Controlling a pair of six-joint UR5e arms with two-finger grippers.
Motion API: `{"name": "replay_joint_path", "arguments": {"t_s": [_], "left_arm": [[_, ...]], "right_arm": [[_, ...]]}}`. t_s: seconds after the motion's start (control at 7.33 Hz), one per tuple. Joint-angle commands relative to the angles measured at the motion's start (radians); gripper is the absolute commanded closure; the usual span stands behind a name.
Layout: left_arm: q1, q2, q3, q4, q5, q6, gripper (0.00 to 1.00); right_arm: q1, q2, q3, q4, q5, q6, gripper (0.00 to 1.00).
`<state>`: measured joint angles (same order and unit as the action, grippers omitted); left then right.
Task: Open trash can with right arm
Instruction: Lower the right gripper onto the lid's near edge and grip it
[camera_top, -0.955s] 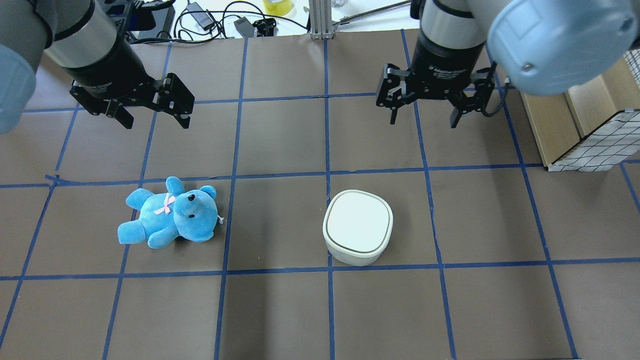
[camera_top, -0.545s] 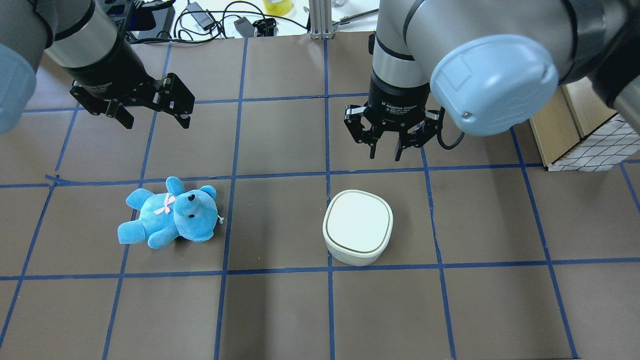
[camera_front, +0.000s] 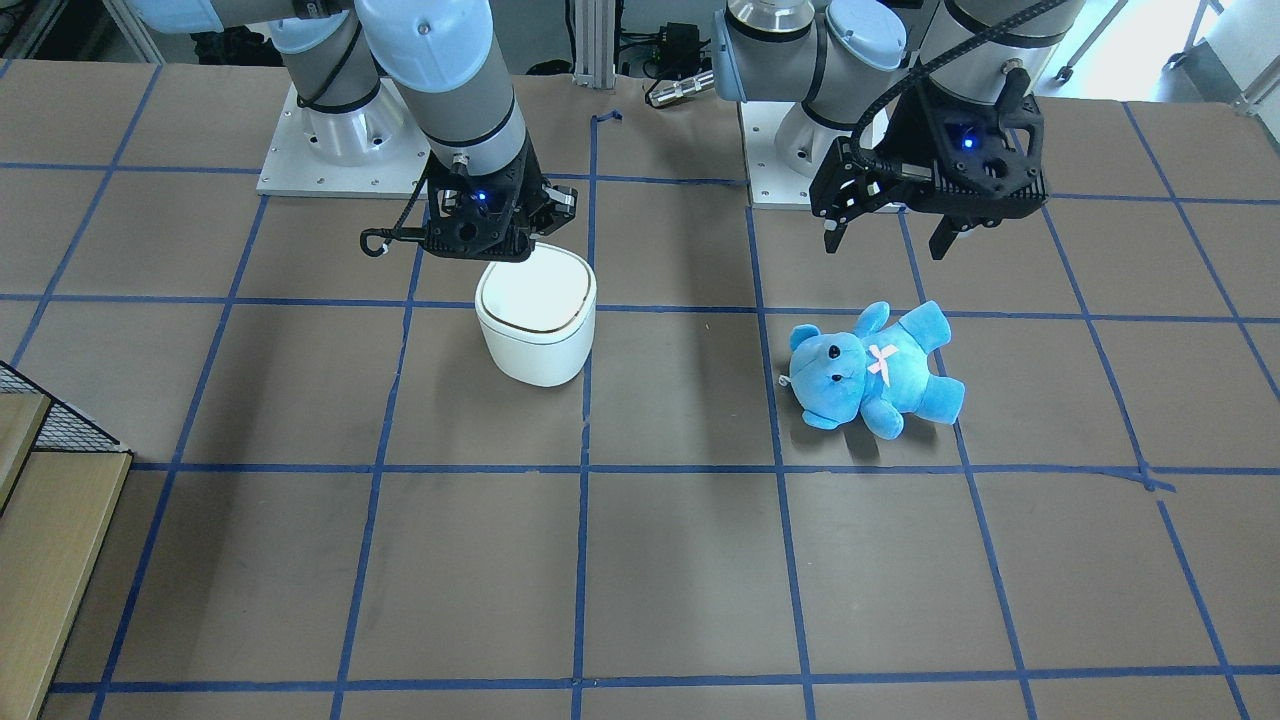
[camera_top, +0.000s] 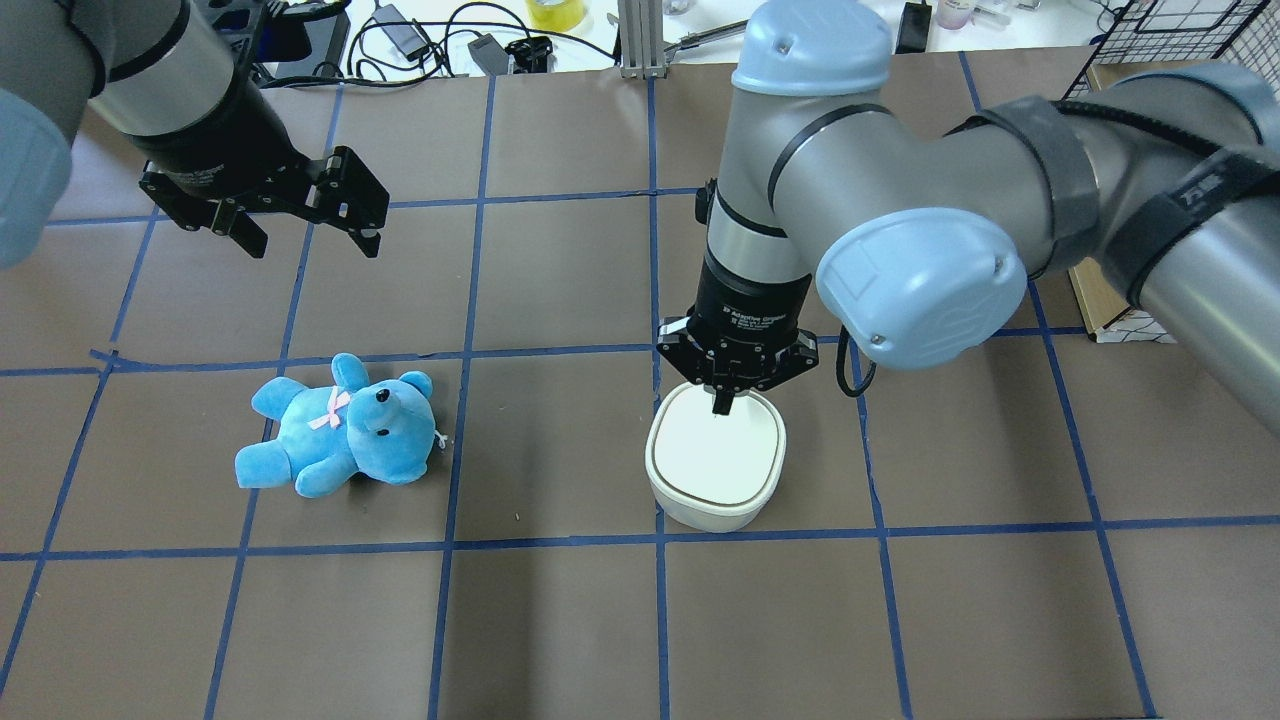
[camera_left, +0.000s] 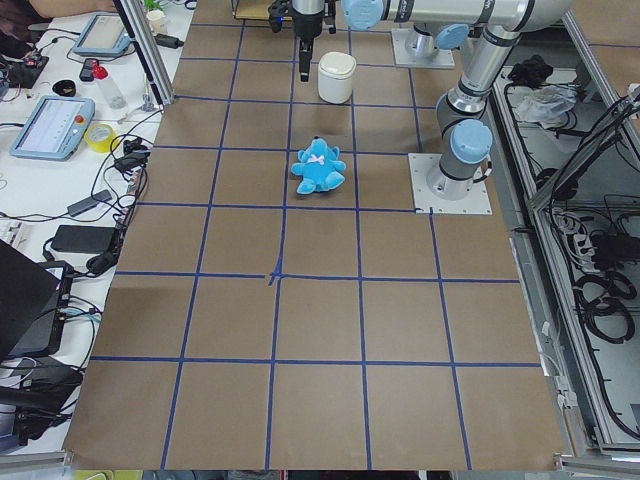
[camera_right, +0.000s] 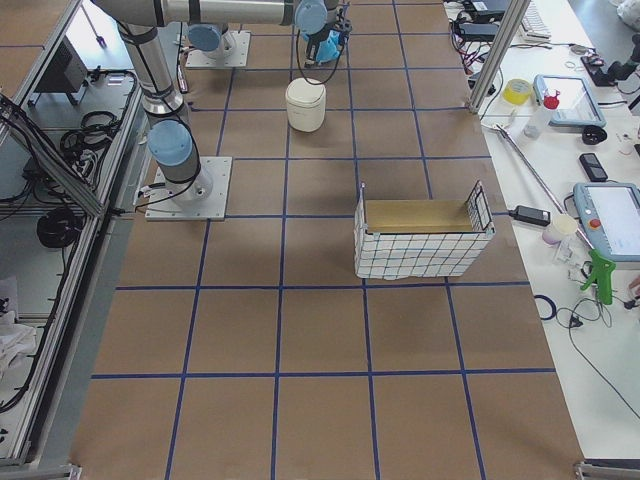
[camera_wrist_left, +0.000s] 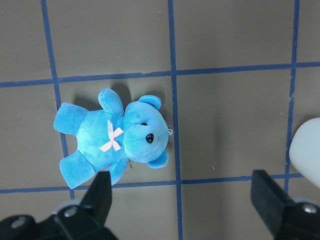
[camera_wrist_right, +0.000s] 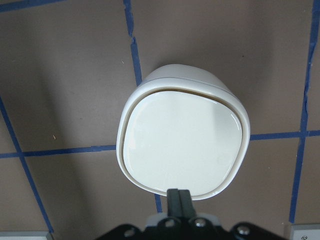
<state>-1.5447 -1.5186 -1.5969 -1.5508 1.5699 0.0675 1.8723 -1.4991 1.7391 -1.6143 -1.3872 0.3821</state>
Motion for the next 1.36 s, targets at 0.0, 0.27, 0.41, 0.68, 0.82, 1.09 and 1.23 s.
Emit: {"name": "replay_joint_path", "arguments": {"t_s": [0.0,0.27,0.41,0.68,0.82,1.09,1.23], "left_arm": [[0.000,0.000,0.000,0.000,0.001,0.000,0.00],[0.000,0.000,0.000,0.000,0.001,0.000,0.00],[0.000,0.000,0.000,0.000,0.001,0.000,0.00],[0.000,0.000,0.000,0.000,0.001,0.000,0.00],[0.000,0.000,0.000,0.000,0.001,0.000,0.00],[0.000,0.000,0.000,0.000,0.001,0.000,0.00],[0.000,0.000,0.000,0.000,0.001,0.000,0.00]], "right_arm": [[-0.001,0.002,0.066,-0.027,0.004,-0.025,1.00],[-0.001,0.002,0.108,-0.051,-0.001,-0.042,1.00],[0.001,0.002,0.123,-0.056,-0.003,-0.042,1.00],[-0.001,0.002,0.160,-0.108,-0.016,-0.029,1.00],[-0.001,0.000,0.171,-0.136,-0.019,-0.010,1.00],[-0.001,0.002,0.175,-0.170,-0.035,0.029,1.00],[0.001,0.002,0.181,-0.171,-0.036,0.031,1.00]]}}
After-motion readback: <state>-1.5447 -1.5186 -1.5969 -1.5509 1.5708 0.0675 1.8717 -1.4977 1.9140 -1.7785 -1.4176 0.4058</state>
